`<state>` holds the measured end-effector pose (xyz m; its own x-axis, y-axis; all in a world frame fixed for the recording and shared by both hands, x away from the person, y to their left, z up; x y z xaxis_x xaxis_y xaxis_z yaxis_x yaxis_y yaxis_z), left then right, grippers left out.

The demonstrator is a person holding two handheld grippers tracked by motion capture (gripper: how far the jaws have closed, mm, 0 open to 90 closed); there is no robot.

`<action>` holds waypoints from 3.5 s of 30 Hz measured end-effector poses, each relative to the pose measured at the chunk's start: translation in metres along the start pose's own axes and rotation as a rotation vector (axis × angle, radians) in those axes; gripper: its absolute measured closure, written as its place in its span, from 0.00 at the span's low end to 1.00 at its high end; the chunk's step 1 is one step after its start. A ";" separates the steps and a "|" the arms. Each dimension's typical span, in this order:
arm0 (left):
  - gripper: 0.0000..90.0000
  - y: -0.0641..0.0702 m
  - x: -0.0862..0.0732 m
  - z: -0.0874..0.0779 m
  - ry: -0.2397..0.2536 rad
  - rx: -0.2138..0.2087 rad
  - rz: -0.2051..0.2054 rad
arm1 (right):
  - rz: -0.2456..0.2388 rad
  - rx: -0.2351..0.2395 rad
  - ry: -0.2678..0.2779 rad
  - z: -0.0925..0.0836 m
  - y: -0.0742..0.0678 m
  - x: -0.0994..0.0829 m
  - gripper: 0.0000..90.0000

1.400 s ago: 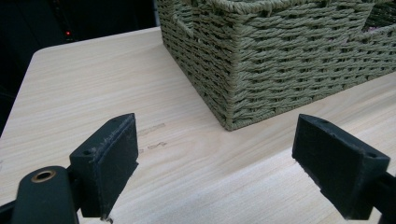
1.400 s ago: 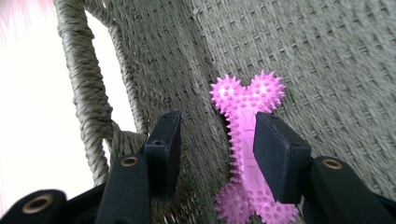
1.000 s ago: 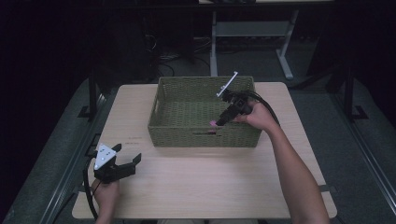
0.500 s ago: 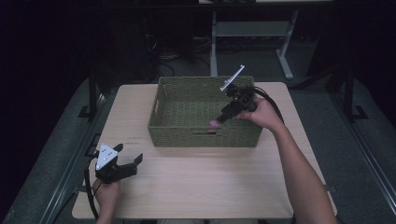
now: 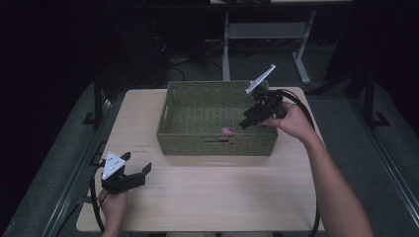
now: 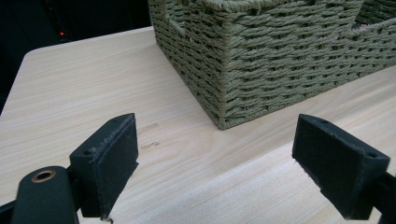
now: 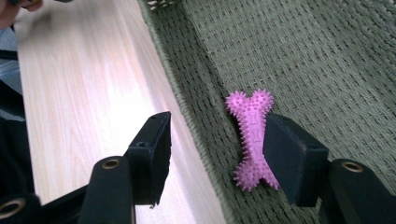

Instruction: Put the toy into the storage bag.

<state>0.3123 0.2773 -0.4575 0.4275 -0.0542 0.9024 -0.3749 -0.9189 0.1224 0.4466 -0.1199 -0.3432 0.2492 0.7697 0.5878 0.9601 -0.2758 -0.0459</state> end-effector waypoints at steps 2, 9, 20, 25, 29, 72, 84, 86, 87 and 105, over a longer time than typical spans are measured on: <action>0.15 0.000 0.000 0.000 -0.001 -0.004 -0.004 | -0.002 -0.004 0.004 -0.004 -0.003 -0.003 0.45; 0.15 0.000 -0.001 0.001 -0.006 -0.002 -0.002 | 0.005 -0.009 0.001 -0.009 -0.011 -0.015 0.44; 0.15 0.000 -0.001 0.001 -0.008 0.000 -0.001 | 0.022 -0.026 0.014 -0.018 -0.017 -0.030 0.42; 0.15 0.001 -0.001 0.001 -0.008 -0.002 0.001 | 0.021 -0.028 0.022 -0.022 -0.024 -0.035 0.42; 0.15 0.001 -0.001 0.001 -0.008 0.000 0.001 | 0.021 -0.029 0.029 -0.023 -0.030 -0.041 0.40; 0.15 0.001 -0.001 0.001 -0.010 0.001 0.009 | 0.078 -0.044 0.069 -0.013 -0.080 -0.117 0.38; 0.15 0.002 -0.001 0.001 -0.010 0.001 0.010 | 0.102 -0.046 0.075 -0.002 -0.088 -0.137 0.37; 0.15 0.002 -0.001 0.001 -0.012 -0.001 0.009 | 0.108 -0.048 0.076 0.000 -0.089 -0.141 0.37; 0.15 0.002 -0.001 0.002 -0.013 -0.001 0.010 | 0.109 -0.048 0.076 0.001 -0.090 -0.143 0.37; 0.15 0.003 -0.002 0.002 -0.014 -0.002 0.010 | 0.152 -0.084 0.084 0.015 -0.110 -0.176 0.36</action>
<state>0.3122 0.2741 -0.4594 0.4348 -0.0690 0.8979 -0.3811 -0.9175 0.1141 0.2991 -0.2169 -0.4536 0.3756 0.6655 0.6450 0.8974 -0.4351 -0.0736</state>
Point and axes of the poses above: each handheld gripper's, and its own axes: z roughly forward along the jaws, x roughly out of its top, y roughly to its right, the point moved 5 cm from there along z, roughly forward along the jaws, and after that the axes turned 11 degrees about -z, right-handed, at the moved point
